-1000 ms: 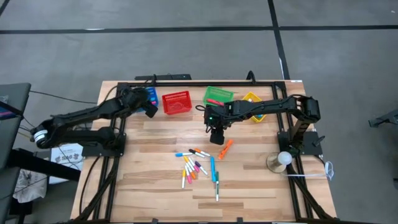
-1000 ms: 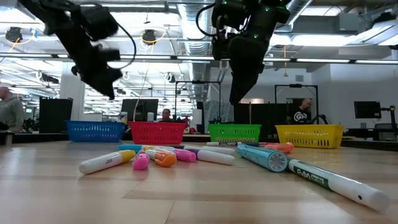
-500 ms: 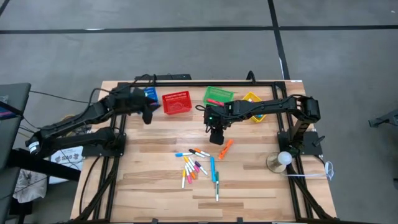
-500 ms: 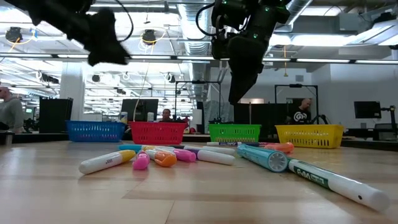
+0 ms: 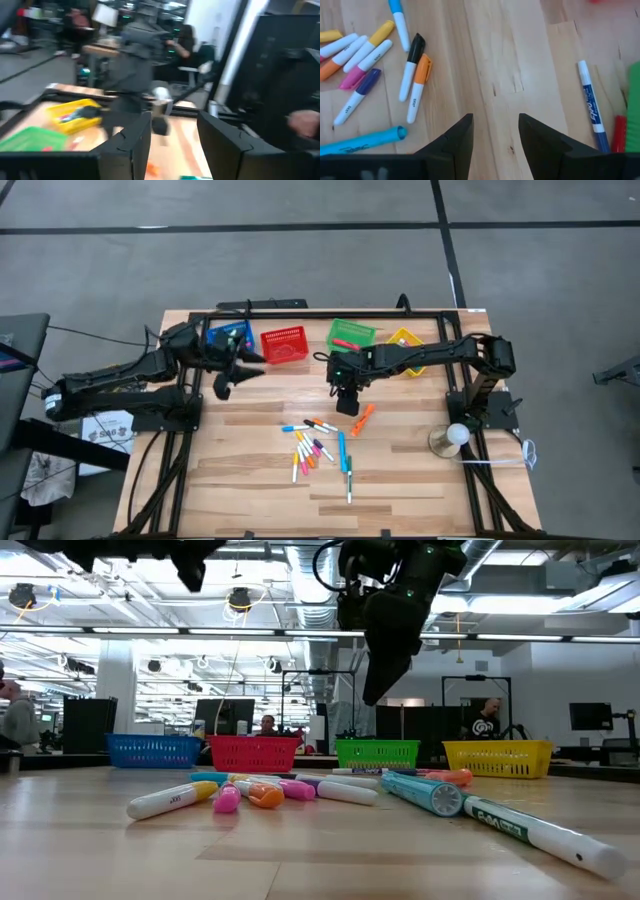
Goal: Pick & Place Markers
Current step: Put the large orange highlighter pen into the blue bin
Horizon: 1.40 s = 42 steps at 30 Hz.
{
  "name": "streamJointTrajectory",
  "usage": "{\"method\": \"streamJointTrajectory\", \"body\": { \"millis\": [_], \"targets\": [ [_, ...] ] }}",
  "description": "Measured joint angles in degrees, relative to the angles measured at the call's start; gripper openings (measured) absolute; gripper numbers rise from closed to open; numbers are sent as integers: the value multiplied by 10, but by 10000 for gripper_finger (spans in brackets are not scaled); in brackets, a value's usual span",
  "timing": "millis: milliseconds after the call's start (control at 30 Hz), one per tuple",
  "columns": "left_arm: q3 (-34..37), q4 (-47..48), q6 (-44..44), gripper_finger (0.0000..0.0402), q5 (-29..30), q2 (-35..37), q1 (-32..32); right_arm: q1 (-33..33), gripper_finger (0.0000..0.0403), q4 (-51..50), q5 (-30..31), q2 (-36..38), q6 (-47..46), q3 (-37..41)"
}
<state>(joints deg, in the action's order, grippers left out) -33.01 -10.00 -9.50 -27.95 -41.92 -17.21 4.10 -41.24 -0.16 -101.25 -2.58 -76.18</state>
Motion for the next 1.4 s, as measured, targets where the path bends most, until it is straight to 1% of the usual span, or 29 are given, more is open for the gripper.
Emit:
{"method": "streamJointTrajectory", "body": {
  "millis": [233,467,700,1000,1067,1200,1333,1400],
  "targets": [
    [0,-45,-5,159,22,-41,113,-9,144,2,0,0,1,0],
    [0,-54,-26,159,58,-100,181,-19,144,2,0,0,0,0],
    [0,-83,-29,159,87,-139,208,-22,139,15,0,0,0,0],
    [0,-85,-34,159,120,-153,214,-22,140,44,-3,0,0,0],
    [0,-84,-34,159,123,-153,214,-22,138,53,-19,6,5,0],
    [0,-85,-34,159,130,-153,214,-22,132,86,-75,25,26,0],
    [0,-85,-33,159,134,-153,214,-22,127,116,-153,52,62,-1],
    [0,-85,-32,159,134,-153,214,-22,125,118,-209,66,86,-1]
  ]
}}
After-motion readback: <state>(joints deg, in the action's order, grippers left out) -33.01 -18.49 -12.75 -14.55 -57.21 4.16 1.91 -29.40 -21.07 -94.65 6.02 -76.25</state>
